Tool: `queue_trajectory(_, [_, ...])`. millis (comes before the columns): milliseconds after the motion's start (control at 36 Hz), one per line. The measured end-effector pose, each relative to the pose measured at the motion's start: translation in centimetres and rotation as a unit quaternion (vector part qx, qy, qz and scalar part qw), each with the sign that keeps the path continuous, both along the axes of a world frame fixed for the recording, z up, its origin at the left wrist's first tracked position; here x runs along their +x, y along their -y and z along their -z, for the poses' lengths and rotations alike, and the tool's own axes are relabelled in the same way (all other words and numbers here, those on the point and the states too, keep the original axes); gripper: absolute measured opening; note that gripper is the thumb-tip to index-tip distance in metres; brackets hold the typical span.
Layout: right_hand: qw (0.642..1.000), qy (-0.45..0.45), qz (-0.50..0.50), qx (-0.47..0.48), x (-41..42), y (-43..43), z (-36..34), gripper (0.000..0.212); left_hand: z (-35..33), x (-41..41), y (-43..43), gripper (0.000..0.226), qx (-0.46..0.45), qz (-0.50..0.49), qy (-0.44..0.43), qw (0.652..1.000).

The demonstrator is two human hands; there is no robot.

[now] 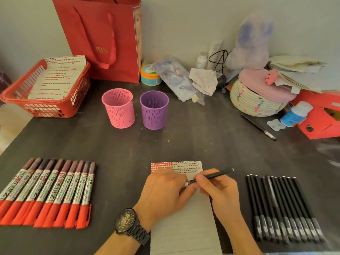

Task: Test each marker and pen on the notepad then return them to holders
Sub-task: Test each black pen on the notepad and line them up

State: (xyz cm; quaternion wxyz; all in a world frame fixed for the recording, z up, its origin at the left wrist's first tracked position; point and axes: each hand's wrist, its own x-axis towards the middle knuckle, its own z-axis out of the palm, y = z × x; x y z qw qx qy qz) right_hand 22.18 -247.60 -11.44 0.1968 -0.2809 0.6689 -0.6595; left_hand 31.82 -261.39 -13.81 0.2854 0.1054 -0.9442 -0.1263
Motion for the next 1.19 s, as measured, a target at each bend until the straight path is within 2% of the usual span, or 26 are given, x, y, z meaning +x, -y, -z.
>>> queue_trajectory(83, [1.0, 0.006, -0.001, -0.004, -0.3, -0.1, 0.1, 0.011, 0.0, 0.1, 0.1, 0.067, -0.008, -0.025, 0.003, 1.0])
queue_trajectory(139, [1.0, 0.014, 0.004, -0.007, -0.4, -0.2, 0.2, 0.008, 0.2, 0.0, 0.3, 0.067, -0.007, -0.019, 0.0, 1.0])
queue_trajectory(222, [0.997, 0.043, 0.04, -0.041, -0.6, -0.4, 0.4, 0.007, 0.5, -0.2, 0.3, 0.06, -0.003, 0.001, -0.009, 1.0])
queue_trajectory(306, [0.981, 0.129, 0.103, -0.102, -1.1, -0.4, 0.4, 0.016, 0.6, -0.4, 0.4, 0.052, 0.021, -0.016, -0.003, 1.0])
queue_trajectory(389, [0.972, 0.166, 0.137, -0.096, -1.8, 0.0, 0.4, 0.017, 0.8, -0.5, 0.6, 0.043, 0.039, -0.032, 0.027, 0.998])
queue_trajectory(528, [0.983, 0.122, 0.131, -0.04, -3.0, 0.9, 0.1, 0.018, 1.2, -0.4, 0.7, 0.033, 0.073, -0.037, 0.067, 0.994])
queue_trajectory(611, [0.986, 0.102, 0.13, -0.008, -4.0, 1.8, -0.3, 0.019, 1.2, -0.4, 0.6, 0.036, 0.082, -0.042, 0.072, 0.993])
queue_trajectory(806, [0.975, -0.061, 0.189, 0.104, -3.9, 2.5, 1.5, 0.034, 1.0, -0.4, 0.7, 0.037, 0.092, -0.04, 0.086, 0.991])
queue_trajectory(1028, [0.966, -0.094, 0.182, 0.156, -4.2, 2.7, 2.2, 0.031, 0.6, -0.3, 0.7, 0.04, 0.098, -0.038, 0.093, 0.99])
queue_trajectory(1194, [0.965, -0.114, 0.174, 0.162, -4.3, 2.7, 2.3, 0.031, 0.5, -0.4, 0.8, 0.04, 0.103, -0.039, 0.103, 0.989])
